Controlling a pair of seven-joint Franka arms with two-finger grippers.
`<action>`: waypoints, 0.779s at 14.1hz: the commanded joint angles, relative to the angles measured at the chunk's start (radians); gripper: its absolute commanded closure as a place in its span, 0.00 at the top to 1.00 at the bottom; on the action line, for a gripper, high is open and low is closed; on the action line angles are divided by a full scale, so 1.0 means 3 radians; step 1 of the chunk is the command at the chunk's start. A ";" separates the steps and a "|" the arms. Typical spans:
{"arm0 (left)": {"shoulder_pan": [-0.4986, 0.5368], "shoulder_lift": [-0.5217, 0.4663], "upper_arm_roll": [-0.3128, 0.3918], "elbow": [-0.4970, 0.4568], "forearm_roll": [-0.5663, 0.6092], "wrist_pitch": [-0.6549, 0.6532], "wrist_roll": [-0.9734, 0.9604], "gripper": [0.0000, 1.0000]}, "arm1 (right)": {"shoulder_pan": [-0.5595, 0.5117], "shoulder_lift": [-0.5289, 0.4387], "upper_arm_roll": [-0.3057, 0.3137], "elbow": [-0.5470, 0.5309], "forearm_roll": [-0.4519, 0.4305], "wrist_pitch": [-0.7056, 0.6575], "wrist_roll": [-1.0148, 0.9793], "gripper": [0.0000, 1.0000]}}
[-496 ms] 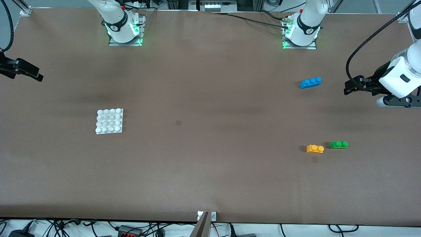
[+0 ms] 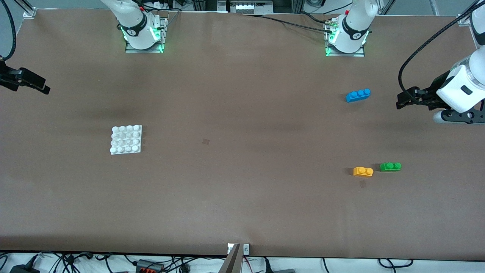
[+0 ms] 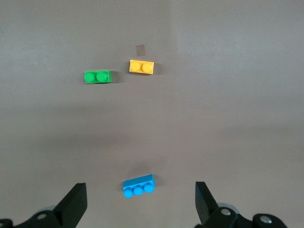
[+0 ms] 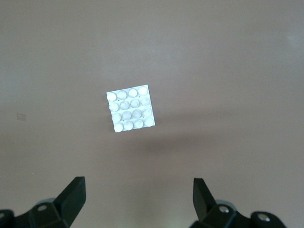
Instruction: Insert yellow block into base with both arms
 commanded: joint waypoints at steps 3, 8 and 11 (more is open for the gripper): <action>0.0012 -0.0001 0.0018 0.0029 -0.0075 -0.0040 0.0097 1.00 | -0.0004 0.0092 0.0047 0.0066 -0.0017 -0.0247 0.0034 1.00; 0.0012 0.0080 0.0013 0.0019 -0.0080 -0.0045 0.0102 1.00 | 0.0006 0.0107 0.0052 0.0091 0.0034 -0.0488 0.0004 1.00; -0.0009 0.0453 -0.0012 0.0034 -0.0060 0.0117 0.0183 1.00 | 0.0169 0.0275 0.0052 0.0107 -0.0007 -0.0529 -0.0093 1.00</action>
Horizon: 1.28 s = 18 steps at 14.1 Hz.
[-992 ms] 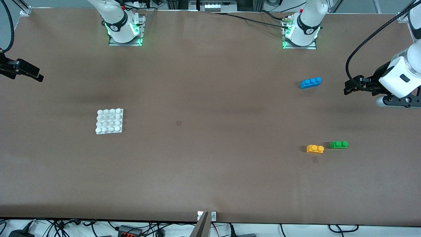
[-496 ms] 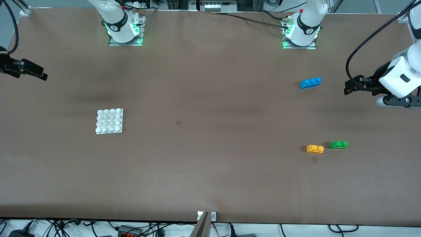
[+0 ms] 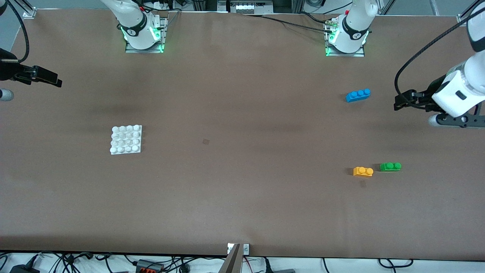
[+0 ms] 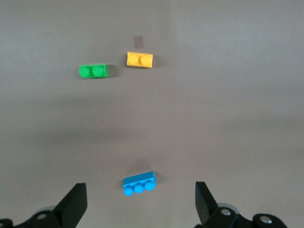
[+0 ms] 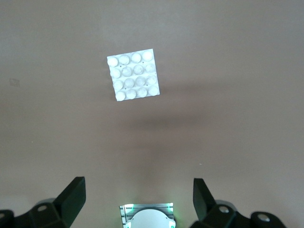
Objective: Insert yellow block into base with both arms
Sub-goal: 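Reach the left gripper to the yellow block while the right gripper reaches the plate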
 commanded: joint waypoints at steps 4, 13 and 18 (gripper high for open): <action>-0.0038 0.0660 -0.0113 0.0046 -0.0024 0.0799 0.0116 1.00 | 0.0099 0.0666 0.0002 0.0024 -0.0012 -0.0110 -0.0092 1.00; -0.0008 0.1504 -0.0113 0.0026 0.0452 0.1909 0.0182 1.00 | -0.0019 0.1245 0.0007 -0.1126 0.0034 0.2327 -0.0234 1.00; 0.0028 0.1658 -0.0108 -0.0015 0.0431 0.2074 0.0587 1.00 | -0.0147 0.1399 0.0012 -0.1454 0.0283 0.2973 -0.0648 1.00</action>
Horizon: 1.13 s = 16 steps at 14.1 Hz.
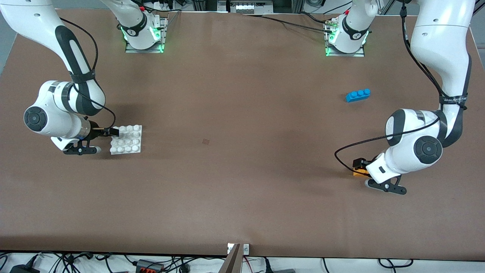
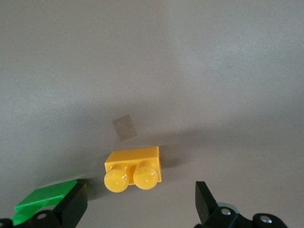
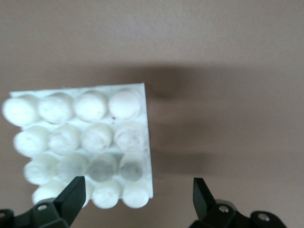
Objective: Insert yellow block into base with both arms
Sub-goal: 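Reach the left gripper to the yellow block while the right gripper reaches the plate, then close the left gripper on the yellow block while the right gripper grips the plate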
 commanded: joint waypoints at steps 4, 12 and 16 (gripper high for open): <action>0.0039 0.0022 -0.0007 -0.0232 0.0029 0.0314 0.0114 1.00 | -0.0060 0.0020 0.0026 -0.0127 0.0690 0.0101 -0.0566 1.00; 0.0039 0.0032 0.0028 -0.0355 0.0029 0.0509 0.0124 1.00 | -0.0035 0.0122 0.0036 -0.0071 0.0931 0.0126 -0.0745 0.89; 0.0044 0.0032 0.0028 -0.0477 0.0029 0.0667 0.0124 1.00 | -0.0040 0.0168 0.0036 -0.0051 0.0931 0.0126 -0.0745 0.57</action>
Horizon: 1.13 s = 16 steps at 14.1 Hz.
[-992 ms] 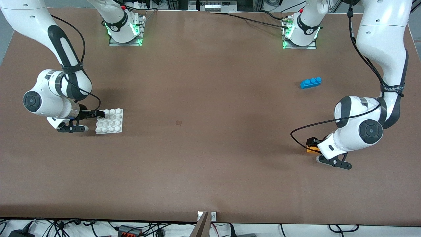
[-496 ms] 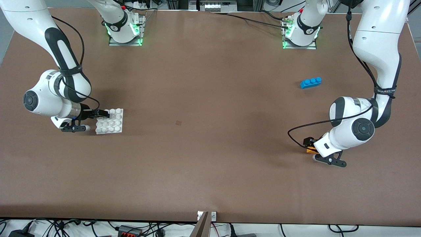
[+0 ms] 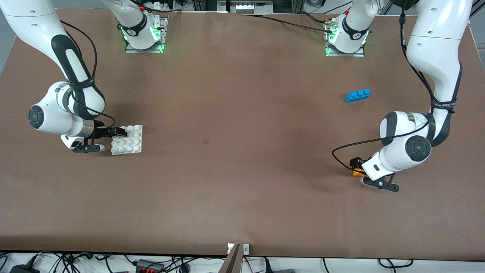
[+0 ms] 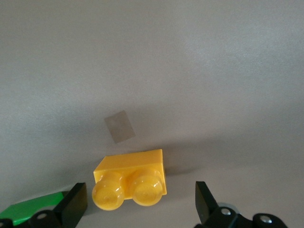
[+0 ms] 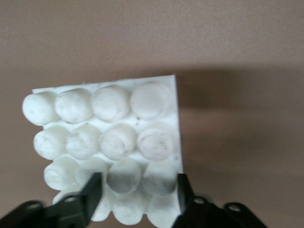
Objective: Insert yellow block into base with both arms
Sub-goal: 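Close the left gripper on the yellow block while the right gripper grips the plate, then slide the white plate with the right gripper toward the table middle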
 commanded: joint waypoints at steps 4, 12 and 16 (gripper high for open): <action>0.0020 -0.0030 0.0006 -0.0188 0.0029 0.0247 0.0075 1.00 | -0.0001 0.0088 0.0040 0.0008 0.0102 0.0018 -0.0111 0.53; 0.0025 -0.0010 0.0046 -0.0177 0.0024 0.0253 0.0105 1.00 | 0.0397 0.0195 0.0265 0.0008 0.0128 0.0018 0.0056 0.44; 0.0015 0.0021 0.0052 -0.0177 0.0019 0.0253 0.0070 1.00 | 0.0893 0.0267 0.0265 0.0126 0.0128 0.0039 0.0873 0.44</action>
